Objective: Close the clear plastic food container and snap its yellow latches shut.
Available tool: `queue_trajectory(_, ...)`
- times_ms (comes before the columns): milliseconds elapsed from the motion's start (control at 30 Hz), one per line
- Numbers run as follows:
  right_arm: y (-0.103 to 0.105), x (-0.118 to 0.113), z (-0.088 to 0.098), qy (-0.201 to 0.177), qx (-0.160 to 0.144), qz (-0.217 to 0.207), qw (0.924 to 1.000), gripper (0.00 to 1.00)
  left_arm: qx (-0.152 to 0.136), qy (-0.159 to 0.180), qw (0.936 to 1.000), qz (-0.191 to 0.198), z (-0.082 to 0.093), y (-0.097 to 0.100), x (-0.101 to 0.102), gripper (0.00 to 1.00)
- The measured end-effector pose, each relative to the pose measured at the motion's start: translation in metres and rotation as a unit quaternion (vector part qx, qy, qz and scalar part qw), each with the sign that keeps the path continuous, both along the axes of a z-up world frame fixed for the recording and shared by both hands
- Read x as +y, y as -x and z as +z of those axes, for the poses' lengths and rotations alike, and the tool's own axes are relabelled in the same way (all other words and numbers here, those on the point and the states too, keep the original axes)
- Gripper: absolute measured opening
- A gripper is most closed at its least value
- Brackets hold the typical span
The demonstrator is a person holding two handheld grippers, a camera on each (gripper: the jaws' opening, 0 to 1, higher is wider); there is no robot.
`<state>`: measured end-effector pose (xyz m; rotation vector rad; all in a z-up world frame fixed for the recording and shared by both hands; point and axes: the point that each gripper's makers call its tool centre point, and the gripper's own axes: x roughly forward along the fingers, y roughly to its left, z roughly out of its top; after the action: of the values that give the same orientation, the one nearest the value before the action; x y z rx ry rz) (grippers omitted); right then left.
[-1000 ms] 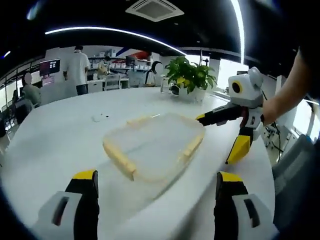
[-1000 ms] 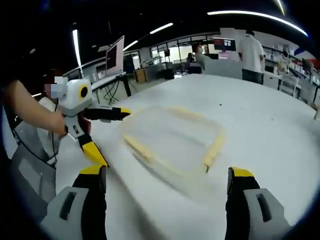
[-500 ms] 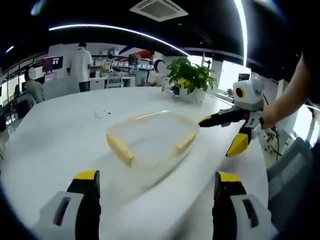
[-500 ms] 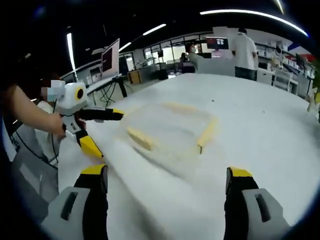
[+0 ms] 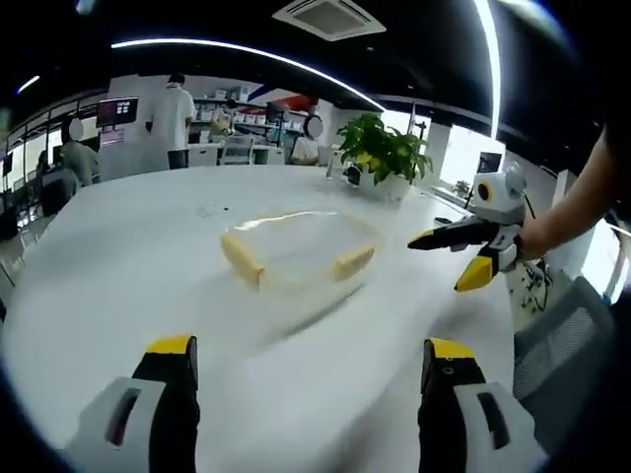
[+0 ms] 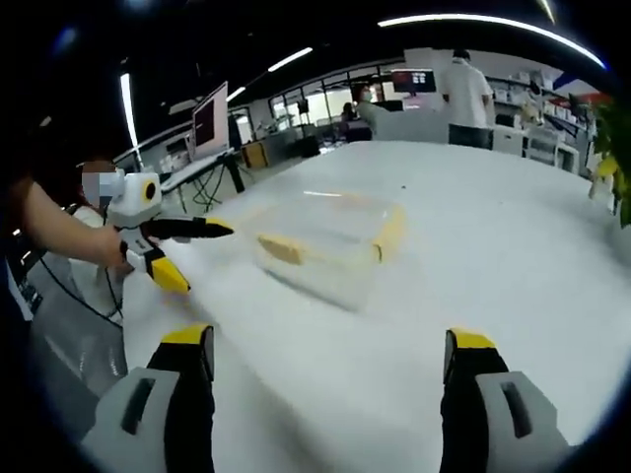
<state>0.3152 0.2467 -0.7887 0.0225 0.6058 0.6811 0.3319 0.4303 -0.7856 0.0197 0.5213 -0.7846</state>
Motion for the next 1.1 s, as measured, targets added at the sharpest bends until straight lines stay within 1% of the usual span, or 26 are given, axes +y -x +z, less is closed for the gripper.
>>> queue_trajectory(100,0.003,-0.006,0.002,-0.002,-0.001,-0.008,1.0,0.93,0.007,0.002,0.9998,0.017,-0.002,0.001,0.01,0.9)
queue_trajectory(233,0.01,-0.012,0.004,0.0,0.001,-0.013,0.9999,0.92,0.008,0.008,0.9994,0.033,0.001,0.005,0.019,0.89)
queue_trajectory(267,0.011,-0.014,0.004,-0.004,0.003,-0.018,0.9998,0.92,0.007,0.009,0.9993,0.035,0.002,0.006,0.021,0.89)
queue_trajectory(333,0.015,-0.016,0.009,-0.024,0.008,-0.031,0.9992,0.91,0.007,0.011,0.999,0.042,0.003,0.008,0.026,0.89)
queue_trajectory(400,0.02,-0.019,0.009,-0.025,0.008,-0.032,0.9991,0.9,0.011,0.017,0.9984,0.053,0.004,0.011,0.031,0.89)
queue_trajectory(467,0.027,-0.021,0.009,-0.028,0.013,-0.033,0.999,0.9,0.021,0.022,0.9978,0.059,0.005,0.015,0.035,0.88)
queue_trajectory(533,0.033,-0.023,0.013,-0.034,0.016,-0.038,0.9986,0.9,0.019,0.025,0.9974,0.065,0.007,0.02,0.042,0.88)
queue_trajectory(600,0.039,-0.026,0.014,-0.038,0.016,-0.04,0.9983,0.9,0.025,0.028,0.997,0.068,0.007,0.027,0.047,0.87)
queue_trajectory(667,0.046,-0.028,0.016,-0.05,0.021,-0.043,0.9976,0.9,0.028,0.026,0.9968,0.07,0.007,0.033,0.051,0.86)
queue_trajectory(733,0.054,-0.031,0.016,-0.059,0.027,-0.047,0.9968,0.9,0.043,0.028,0.9957,0.077,0.002,0.04,0.056,0.86)
queue_trajectory(867,0.066,-0.036,0.019,-0.068,0.029,-0.056,0.9957,0.9,0.046,0.039,0.9943,0.088,0.007,0.048,0.06,0.86)
queue_trajectory(933,0.071,-0.037,0.022,-0.07,0.026,-0.058,0.9955,0.91,0.045,0.05,0.9932,0.095,0.012,0.052,0.061,0.86)
queue_trajectory(1033,0.078,-0.035,0.025,-0.075,0.023,-0.063,0.9949,0.9,0.044,0.058,0.9922,0.101,0.014,0.06,0.061,0.86)
queue_trajectory(1067,0.079,-0.034,0.026,-0.076,0.022,-0.064,0.9948,0.9,0.047,0.065,0.9912,0.106,0.015,0.062,0.061,0.86)
queue_trajectory(1100,0.082,-0.033,0.028,-0.077,0.02,-0.066,0.9947,0.9,0.059,0.075,0.989,0.114,0.014,0.066,0.061,0.86)
